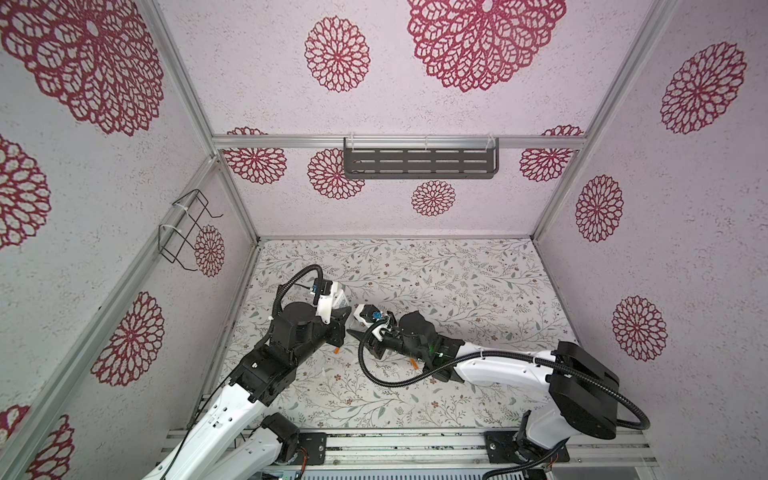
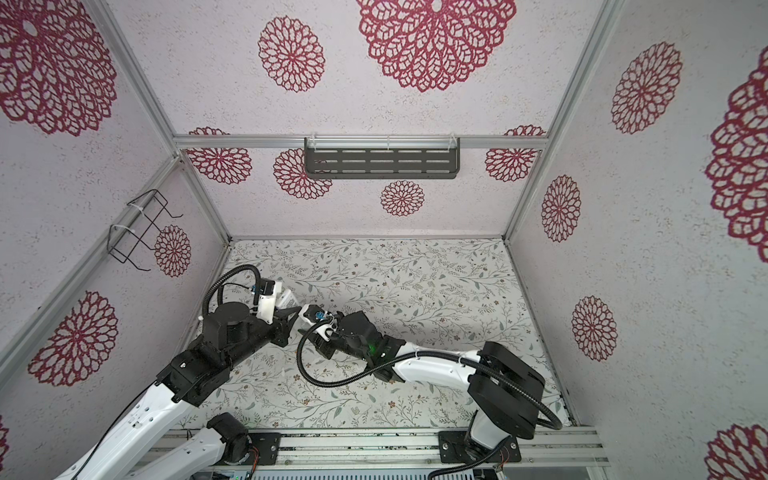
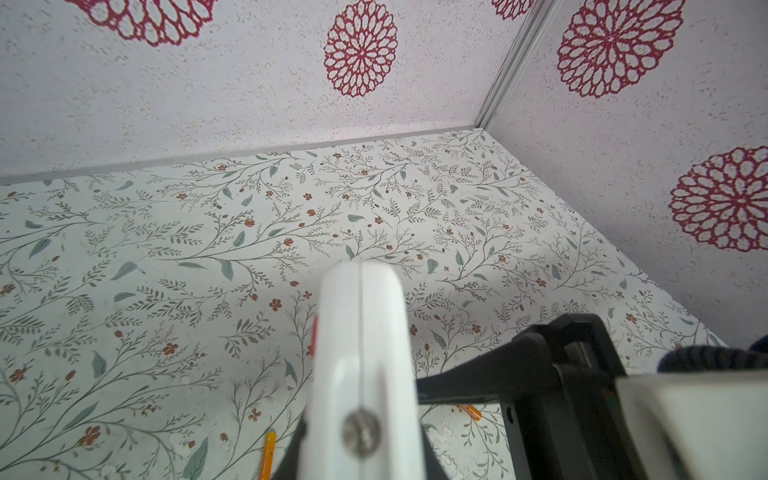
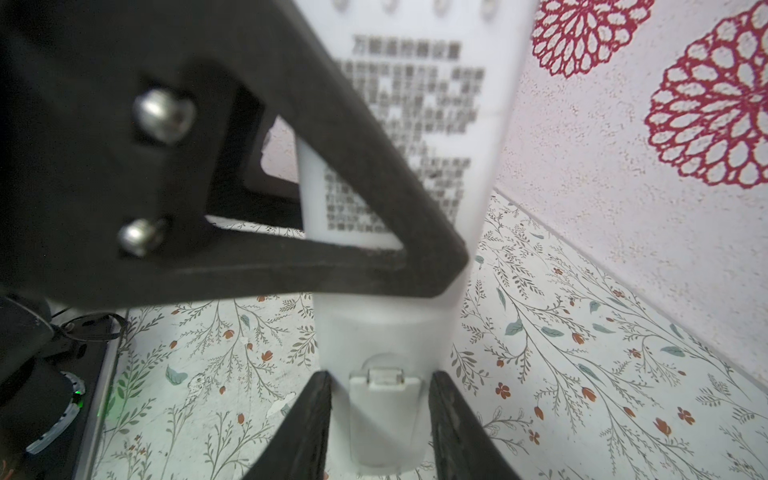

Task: Load the batteries into the remote control

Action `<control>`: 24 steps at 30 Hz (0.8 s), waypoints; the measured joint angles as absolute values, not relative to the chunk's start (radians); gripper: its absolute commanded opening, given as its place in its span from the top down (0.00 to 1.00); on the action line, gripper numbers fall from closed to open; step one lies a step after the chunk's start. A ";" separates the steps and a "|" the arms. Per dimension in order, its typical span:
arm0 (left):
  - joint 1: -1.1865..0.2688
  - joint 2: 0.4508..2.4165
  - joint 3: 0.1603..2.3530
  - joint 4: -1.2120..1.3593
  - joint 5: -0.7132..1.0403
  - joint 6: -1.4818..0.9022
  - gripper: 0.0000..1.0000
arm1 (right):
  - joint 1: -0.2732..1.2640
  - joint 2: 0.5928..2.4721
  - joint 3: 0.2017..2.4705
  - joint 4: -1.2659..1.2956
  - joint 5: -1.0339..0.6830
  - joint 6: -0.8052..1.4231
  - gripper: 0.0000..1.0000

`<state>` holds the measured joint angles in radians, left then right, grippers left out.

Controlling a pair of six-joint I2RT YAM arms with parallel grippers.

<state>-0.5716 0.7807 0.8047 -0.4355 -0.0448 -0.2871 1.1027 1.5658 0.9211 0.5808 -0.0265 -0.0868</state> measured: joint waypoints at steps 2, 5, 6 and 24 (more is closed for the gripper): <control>-0.572 0.780 0.805 -0.436 -0.049 -0.284 1.00 | 1.103 1.570 0.926 0.579 -0.028 -0.086 0.62; -0.572 0.779 0.805 -0.435 -0.059 -0.281 1.00 | 1.103 1.576 0.934 0.578 -0.030 -0.087 0.66; -0.571 0.779 0.805 -0.436 -0.061 -0.281 1.00 | 1.103 1.577 0.936 0.577 -0.030 -0.088 0.66; -0.572 0.779 0.805 -0.437 -0.070 -0.276 1.00 | 1.103 1.577 0.936 0.577 -0.030 -0.087 0.73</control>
